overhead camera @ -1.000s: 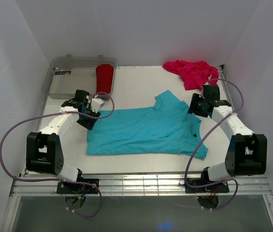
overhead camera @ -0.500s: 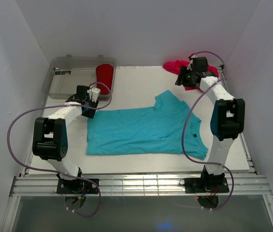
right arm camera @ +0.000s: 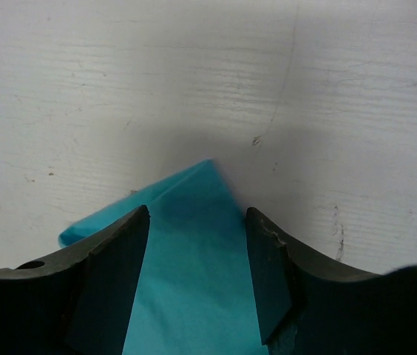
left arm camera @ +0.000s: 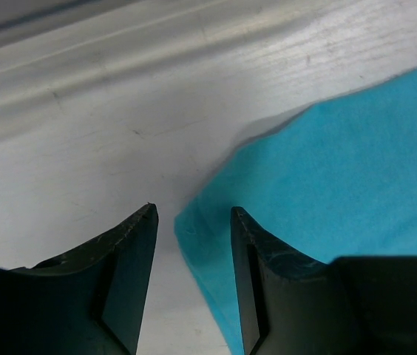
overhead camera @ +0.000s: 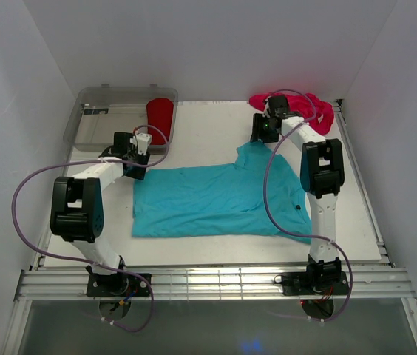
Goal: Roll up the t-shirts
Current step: Fold the T-shirt at the center of the board.
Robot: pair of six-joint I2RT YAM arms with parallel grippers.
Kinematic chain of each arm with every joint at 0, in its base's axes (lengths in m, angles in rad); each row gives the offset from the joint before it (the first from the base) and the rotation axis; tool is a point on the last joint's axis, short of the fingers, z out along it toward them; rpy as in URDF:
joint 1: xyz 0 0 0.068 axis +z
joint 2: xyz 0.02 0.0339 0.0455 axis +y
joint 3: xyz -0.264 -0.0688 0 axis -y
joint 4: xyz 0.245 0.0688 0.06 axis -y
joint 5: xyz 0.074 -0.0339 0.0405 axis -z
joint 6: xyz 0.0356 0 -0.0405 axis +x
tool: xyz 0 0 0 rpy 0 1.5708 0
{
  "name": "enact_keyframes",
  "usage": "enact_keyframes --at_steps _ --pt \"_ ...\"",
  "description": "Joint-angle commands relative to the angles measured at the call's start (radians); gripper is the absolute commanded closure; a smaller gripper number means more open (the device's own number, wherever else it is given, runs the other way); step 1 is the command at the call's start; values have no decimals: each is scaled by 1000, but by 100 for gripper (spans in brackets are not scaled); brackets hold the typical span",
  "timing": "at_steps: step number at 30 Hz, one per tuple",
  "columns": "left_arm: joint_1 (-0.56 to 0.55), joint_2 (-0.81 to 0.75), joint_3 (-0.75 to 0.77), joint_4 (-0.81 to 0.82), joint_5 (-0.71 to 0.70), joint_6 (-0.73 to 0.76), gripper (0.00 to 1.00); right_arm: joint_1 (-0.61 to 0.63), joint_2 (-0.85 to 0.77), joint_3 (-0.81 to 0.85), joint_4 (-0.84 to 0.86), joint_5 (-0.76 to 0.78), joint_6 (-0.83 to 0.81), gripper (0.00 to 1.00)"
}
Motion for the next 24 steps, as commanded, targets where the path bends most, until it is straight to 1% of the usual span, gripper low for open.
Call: enact_keyframes --at_steps 1,3,4,5,6,8,9,10,11,12,13,16,19,20,22,23,24 --pt "3 -21 -28 15 113 11 45 6 0 -38 -22 38 -18 39" --pt "3 -7 -29 19 122 11 49 6 14 -29 -40 34 -21 42" --pt "3 -3 -28 21 123 14 50 6 16 -31 -43 32 -23 47" --pt "3 2 -29 22 126 14 53 11 16 -35 -43 29 -21 50" --pt "3 10 -29 25 126 17 58 11 16 -49 -42 22 -23 52" --pt "3 14 -29 24 130 18 65 14 14 -60 -39 2 -20 63" --pt "3 14 -31 25 131 21 72 14 10 -63 -37 -20 -20 68" --pt "3 14 -34 25 136 23 76 14 6 -75 -32 -20 -15 81" --pt "3 11 -37 25 140 25 82 14 -9 -81 -28 -20 -6 90" --pt "3 7 -38 27 142 28 89 14 -18 -87 -25 -23 -5 92" --pt "3 -4 -41 27 146 35 100 15 -29 -98 -20 -31 -2 92" --pt "3 -32 -60 30 159 69 100 14 -87 -113 -19 -46 -3 92" --pt "3 -65 -87 30 156 95 100 12 -203 -167 -11 -41 -3 92" --pt "3 -97 -98 27 168 116 100 12 -286 -237 1 -43 -3 92" --pt "3 -133 -129 25 189 141 100 14 -375 -332 64 -43 6 92" --pt "3 -166 -138 25 197 156 100 12 -459 -429 85 -41 11 92" --pt "3 -179 -149 25 194 161 100 12 -499 -474 118 -34 21 92"
